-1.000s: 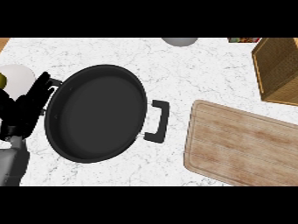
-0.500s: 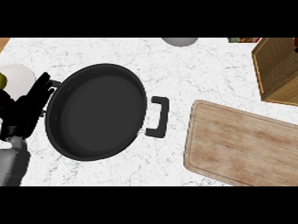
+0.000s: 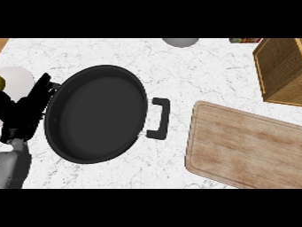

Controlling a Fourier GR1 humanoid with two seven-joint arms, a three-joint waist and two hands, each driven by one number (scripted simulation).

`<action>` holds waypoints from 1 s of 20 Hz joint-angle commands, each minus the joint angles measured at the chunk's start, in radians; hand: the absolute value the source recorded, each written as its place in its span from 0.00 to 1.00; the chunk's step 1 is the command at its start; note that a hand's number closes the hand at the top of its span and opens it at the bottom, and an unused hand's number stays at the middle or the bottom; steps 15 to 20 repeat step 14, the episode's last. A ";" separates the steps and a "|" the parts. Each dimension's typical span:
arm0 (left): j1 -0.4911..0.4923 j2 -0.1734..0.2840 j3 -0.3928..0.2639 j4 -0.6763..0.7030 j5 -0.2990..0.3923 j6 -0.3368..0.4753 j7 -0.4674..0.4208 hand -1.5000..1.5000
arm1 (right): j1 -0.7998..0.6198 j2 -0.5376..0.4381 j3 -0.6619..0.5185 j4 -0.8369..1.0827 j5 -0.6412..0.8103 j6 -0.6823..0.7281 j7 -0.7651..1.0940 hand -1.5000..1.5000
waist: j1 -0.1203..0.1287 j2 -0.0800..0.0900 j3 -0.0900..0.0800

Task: Pick the bell pepper from the cutting board and place it in the basket

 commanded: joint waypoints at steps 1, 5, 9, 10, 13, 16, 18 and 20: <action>0.021 0.036 0.037 0.051 0.024 -0.048 -0.043 0.50 | 0.039 -0.097 -0.132 0.027 -0.128 0.079 0.030 0.00 | -0.014 -0.002 0.000; -0.032 0.024 0.025 -0.002 0.017 -0.012 0.040 0.50 | 0.078 -0.273 -0.197 0.229 -0.183 0.226 -0.074 0.00 | 0.001 0.004 0.002; 0.034 0.028 0.032 0.021 0.021 -0.048 -0.032 0.50 | 0.209 -0.385 -0.225 0.324 -0.215 0.425 -0.132 0.00 | -0.003 0.004 0.001; -0.036 -0.007 0.010 0.020 0.009 -0.010 -0.002 0.50 | 0.176 -0.415 -0.209 0.393 -0.201 0.435 -0.163 0.00 | 0.006 0.008 0.002; 0.000 0.009 0.018 -0.012 0.012 -0.020 0.007 0.50 | 0.257 -0.505 -0.242 0.470 -0.224 0.571 -0.215 0.00 | 0.004 0.008 0.004; -0.001 -0.007 0.000 0.002 0.006 -0.025 -0.007 0.50 | 0.289 -0.486 -0.238 0.497 -0.212 0.575 -0.286 0.00 | 0.006 0.011 0.005; -0.001 -0.007 0.000 0.002 0.006 -0.025 -0.007 0.50 | 0.289 -0.486 -0.238 0.497 -0.212 0.575 -0.286 0.00 | 0.006 0.011 0.005; -0.001 -0.007 0.000 0.002 0.006 -0.025 -0.007 0.50 | 0.289 -0.486 -0.238 0.497 -0.212 0.575 -0.286 0.00 | 0.006 0.011 0.005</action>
